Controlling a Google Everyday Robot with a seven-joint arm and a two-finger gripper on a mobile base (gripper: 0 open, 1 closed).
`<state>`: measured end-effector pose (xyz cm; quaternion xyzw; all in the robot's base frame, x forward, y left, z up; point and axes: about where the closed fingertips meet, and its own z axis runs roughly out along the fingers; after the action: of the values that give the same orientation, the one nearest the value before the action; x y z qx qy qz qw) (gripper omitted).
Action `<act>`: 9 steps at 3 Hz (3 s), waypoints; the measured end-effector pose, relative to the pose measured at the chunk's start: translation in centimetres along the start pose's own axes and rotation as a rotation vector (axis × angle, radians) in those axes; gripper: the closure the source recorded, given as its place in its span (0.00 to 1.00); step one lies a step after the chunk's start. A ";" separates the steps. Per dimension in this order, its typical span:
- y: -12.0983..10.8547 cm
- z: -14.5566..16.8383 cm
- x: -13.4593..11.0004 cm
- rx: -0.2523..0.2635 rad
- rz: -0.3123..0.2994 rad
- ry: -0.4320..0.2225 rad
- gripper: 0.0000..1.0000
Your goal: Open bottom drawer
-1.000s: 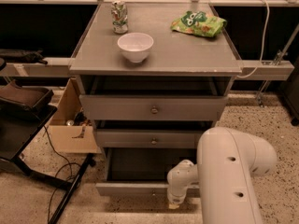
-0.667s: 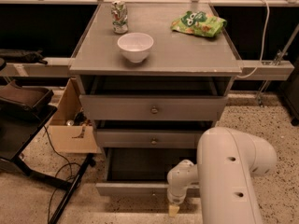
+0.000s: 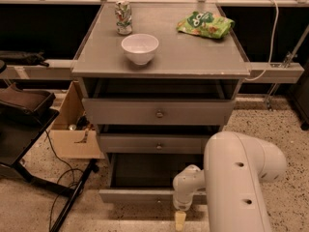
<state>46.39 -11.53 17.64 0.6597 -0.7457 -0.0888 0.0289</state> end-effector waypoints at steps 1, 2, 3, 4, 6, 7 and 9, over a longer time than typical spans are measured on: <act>-0.4 -0.3 0.0 0.008 0.001 0.002 0.00; -0.5 -0.4 0.0 0.008 0.001 0.002 0.00; -0.8 -0.7 0.0 0.015 0.001 0.004 0.26; -0.9 -0.9 -0.1 0.015 0.001 0.004 0.49; -1.8 -1.4 -0.1 0.025 -0.005 0.011 0.63; -2.0 -1.5 -0.1 0.025 -0.005 0.011 0.40; -2.5 -1.9 -0.1 0.026 -0.006 0.012 0.00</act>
Offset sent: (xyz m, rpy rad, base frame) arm 0.0254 -0.0654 0.2852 -0.2733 -0.5513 -0.0620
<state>49.13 -11.86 19.06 0.6628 -0.7446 -0.0752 0.0245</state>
